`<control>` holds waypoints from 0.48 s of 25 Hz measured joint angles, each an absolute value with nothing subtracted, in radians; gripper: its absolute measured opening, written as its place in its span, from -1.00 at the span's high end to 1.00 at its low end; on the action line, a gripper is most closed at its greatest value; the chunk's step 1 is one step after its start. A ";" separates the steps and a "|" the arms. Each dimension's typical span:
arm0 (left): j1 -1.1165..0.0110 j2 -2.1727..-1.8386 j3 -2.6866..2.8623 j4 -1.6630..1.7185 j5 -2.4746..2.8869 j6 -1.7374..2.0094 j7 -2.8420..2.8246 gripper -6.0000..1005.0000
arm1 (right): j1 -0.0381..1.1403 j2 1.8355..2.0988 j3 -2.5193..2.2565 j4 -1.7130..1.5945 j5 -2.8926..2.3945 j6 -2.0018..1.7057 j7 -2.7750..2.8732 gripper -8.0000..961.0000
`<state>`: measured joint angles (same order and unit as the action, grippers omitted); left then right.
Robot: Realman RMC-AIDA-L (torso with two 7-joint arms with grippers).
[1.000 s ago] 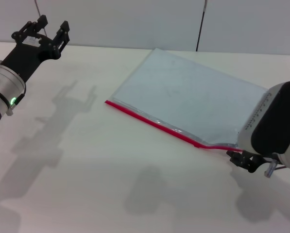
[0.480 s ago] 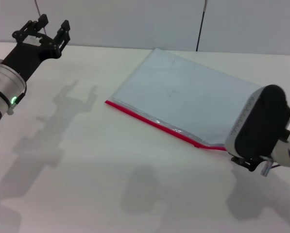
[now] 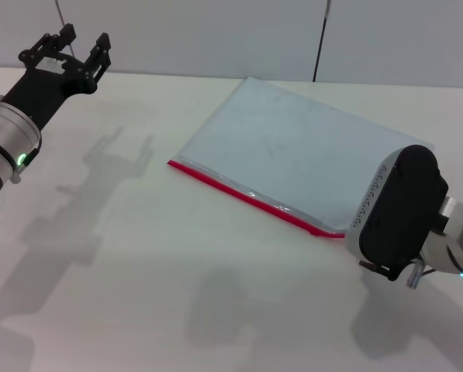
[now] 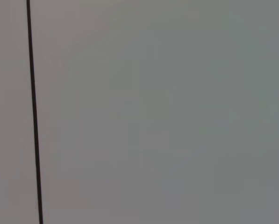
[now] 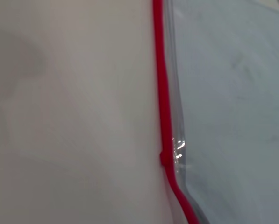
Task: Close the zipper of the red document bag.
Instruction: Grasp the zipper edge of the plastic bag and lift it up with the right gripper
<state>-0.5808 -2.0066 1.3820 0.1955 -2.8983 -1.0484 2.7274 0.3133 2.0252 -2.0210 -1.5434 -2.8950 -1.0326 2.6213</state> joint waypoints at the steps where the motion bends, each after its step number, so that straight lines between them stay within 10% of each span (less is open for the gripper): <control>1: -0.582 -2.006 1.382 0.196 -2.899 -1.047 2.727 -0.17 | 0.318 2.025 -2.018 -1.531 -2.895 -1.028 2.622 -0.10; 12: -0.584 -2.008 1.382 0.200 -2.896 -1.024 2.727 -0.17 | 0.373 2.025 -1.999 -1.417 -2.896 -0.968 2.625 -0.10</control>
<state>-0.5844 -2.0085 1.3821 0.1998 -2.8958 -1.0236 2.7274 0.3726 2.0251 -1.9993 -1.4174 -2.8961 -0.9675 2.6255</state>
